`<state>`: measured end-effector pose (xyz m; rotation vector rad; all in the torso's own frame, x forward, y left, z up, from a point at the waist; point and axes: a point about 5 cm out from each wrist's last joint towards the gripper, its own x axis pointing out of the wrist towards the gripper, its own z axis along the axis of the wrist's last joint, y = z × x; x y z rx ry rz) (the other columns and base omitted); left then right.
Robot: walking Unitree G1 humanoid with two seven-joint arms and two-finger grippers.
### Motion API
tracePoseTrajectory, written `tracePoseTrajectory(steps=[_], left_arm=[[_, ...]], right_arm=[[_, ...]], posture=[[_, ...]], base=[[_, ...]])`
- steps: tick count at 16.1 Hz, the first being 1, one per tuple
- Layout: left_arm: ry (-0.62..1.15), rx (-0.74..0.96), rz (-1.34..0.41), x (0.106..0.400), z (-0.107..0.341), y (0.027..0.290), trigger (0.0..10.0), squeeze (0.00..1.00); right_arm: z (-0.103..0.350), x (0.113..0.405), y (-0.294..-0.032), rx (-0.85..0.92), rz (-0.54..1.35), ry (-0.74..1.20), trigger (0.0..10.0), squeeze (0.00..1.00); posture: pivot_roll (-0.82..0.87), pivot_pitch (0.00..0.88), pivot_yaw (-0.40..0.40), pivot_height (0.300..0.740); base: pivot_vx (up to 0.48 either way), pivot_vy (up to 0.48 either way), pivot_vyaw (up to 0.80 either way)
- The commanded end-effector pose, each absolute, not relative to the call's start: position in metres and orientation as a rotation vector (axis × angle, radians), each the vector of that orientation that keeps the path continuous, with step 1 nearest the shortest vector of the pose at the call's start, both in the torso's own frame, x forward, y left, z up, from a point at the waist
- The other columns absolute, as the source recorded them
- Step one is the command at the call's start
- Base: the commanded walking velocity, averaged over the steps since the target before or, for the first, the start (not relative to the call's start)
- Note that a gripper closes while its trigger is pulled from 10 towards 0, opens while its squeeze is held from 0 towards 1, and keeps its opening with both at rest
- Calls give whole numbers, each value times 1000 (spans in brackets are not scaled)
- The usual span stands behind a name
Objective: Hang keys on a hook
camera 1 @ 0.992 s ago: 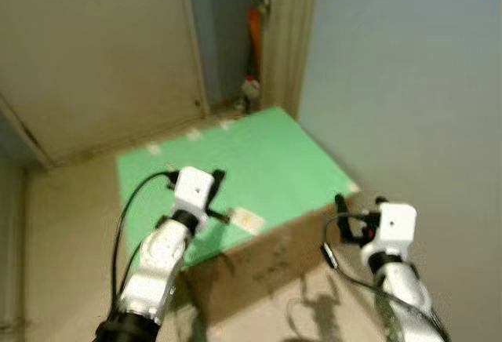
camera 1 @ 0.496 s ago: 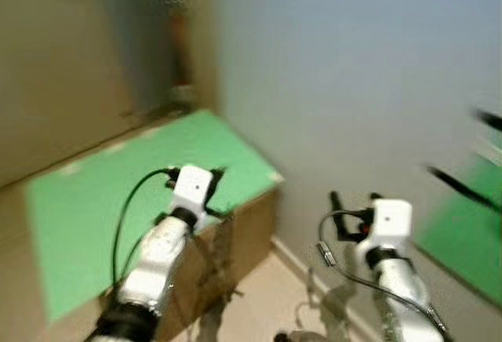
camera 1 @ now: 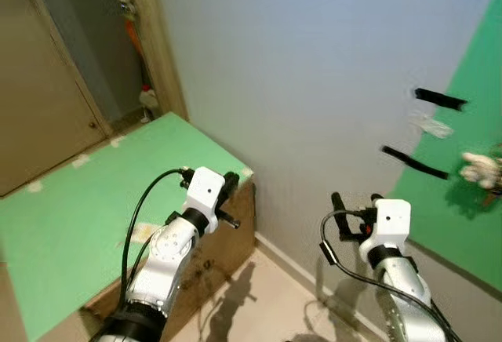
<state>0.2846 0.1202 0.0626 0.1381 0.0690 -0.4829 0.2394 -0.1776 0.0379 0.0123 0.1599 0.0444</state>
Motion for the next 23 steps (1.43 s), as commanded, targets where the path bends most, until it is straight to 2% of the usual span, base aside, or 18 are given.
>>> tracePoseTrajectory(steps=[1,8,10,12,15,20,23], left_arm=[[63,140,-478,284,63,127,10000,0],[93,159,-500,287,60,129,10000,0],[122,221,-502,291,55,126,10000,0],[80,244,-533,294,60,120,10000,0],[57,262,-578,296,63,108,10000,0],[43,253,-593,298,65,106,10000,0],[4,250,-621,295,67,104,10000,0]], right_arm=[[38,242,-171,24,67,152,10000,0],[35,242,-171,30,66,157,10000,0],[33,242,-172,32,61,160,10000,0],[33,242,-173,32,42,159,10000,0],[37,243,-175,6,11,145,10000,0],[42,246,-176,-3,6,129,10000,0],[42,246,-173,36,21,133,10000,0]], posture=[[-117,0,26,740],[-126,0,38,740],[-132,0,42,736],[-145,0,48,736],[-158,0,58,727],[-160,0,60,727],[-162,0,64,727]], base=[[0,435,-494],[0,452,-488],[0,0,-481],[0,0,-484],[0,-449,-160],[0,-445,0],[0,-447,-521]])
